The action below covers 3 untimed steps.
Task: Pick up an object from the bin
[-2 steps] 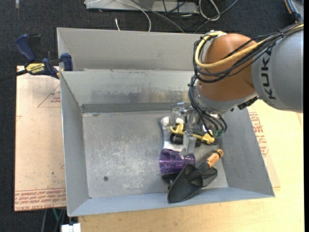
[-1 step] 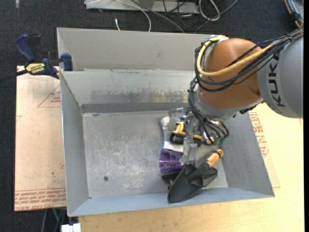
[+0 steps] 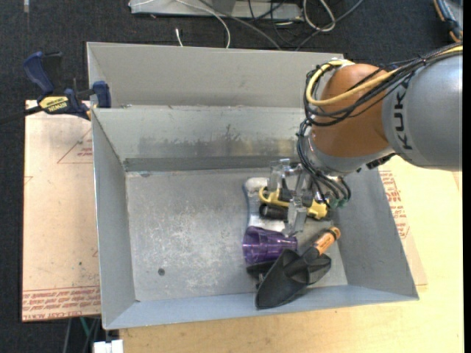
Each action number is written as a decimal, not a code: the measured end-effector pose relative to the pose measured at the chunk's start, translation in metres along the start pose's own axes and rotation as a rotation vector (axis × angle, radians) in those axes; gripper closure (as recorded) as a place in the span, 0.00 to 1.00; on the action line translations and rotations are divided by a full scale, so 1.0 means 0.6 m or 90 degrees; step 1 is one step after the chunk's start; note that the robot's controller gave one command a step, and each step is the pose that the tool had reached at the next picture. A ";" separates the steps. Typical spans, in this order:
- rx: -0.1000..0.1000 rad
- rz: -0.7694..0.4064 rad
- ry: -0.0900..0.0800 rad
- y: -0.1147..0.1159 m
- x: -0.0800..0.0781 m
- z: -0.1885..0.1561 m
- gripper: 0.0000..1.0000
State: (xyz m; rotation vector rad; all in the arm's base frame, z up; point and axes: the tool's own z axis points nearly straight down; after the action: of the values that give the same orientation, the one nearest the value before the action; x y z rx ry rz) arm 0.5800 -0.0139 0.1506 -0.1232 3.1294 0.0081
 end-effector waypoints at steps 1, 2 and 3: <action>-0.003 0.000 -0.002 0.068 0.109 -0.061 0.00; -0.001 0.040 -0.002 0.001 0.058 0.086 0.00; -0.002 0.042 -0.010 0.018 0.097 0.062 0.00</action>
Offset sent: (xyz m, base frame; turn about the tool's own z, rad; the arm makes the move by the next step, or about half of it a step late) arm -0.0281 -0.0122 -0.0728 0.0753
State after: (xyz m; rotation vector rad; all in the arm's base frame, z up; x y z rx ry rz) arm 0.5214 -0.0076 0.1127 -0.0205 3.1163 0.0155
